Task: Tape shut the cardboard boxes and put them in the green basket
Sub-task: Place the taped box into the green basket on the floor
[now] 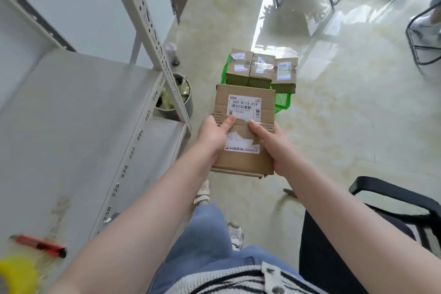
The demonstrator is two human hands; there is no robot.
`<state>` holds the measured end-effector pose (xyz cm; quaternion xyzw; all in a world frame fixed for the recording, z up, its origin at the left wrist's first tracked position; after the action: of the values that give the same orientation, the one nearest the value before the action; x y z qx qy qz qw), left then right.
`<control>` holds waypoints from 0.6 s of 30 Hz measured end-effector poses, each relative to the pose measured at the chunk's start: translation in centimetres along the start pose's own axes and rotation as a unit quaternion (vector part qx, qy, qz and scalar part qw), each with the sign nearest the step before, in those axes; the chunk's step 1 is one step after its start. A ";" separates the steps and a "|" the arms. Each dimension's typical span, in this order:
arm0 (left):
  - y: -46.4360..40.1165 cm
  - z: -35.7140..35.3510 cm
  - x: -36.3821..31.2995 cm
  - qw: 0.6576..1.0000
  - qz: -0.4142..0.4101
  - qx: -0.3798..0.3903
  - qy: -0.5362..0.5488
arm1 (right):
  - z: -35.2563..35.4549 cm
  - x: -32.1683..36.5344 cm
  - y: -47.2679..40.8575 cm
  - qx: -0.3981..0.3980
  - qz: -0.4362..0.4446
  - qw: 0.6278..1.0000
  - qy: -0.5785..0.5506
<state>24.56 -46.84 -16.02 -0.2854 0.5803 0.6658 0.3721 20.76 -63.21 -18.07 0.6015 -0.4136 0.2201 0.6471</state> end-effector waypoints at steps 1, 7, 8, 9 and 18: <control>-1.5 -0.6 -0.5 1.000 0.008 0.006 -0.008 | 0.2 0.5 -1.4 -0.004 -0.001 1.000 -0.002; -12.0 -3.8 -4.2 0.998 0.023 0.040 -0.032 | 0.6 5.0 -11.1 -0.033 -0.015 0.999 0.005; -13.8 -4.3 -5.2 0.998 0.022 0.046 -0.038 | 0.7 6.0 -12.8 -0.040 -0.016 0.999 0.010; -15.4 -4.8 -6.2 0.997 0.024 0.053 -0.042 | 0.8 7.1 -14.3 -0.047 -0.018 0.999 0.012; -28.2 -10.0 -12.8 0.992 0.050 0.097 -0.057 | 2.5 13.4 -26.5 -0.087 -0.055 0.995 0.001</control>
<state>54.46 -57.41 -23.06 -0.1806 0.6336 0.6394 0.3965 48.35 -73.17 -23.28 0.5644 -0.3970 0.1477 0.7085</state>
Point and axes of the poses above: each hand's wrist, its own y-axis away from the middle knuckle, its own z-axis out of the back of the hand, x = y × z, the point moved 10 cm from there along -y, towards the middle knuckle, and after that the axes turned 1 degree about -x, right-handed, at the moved point
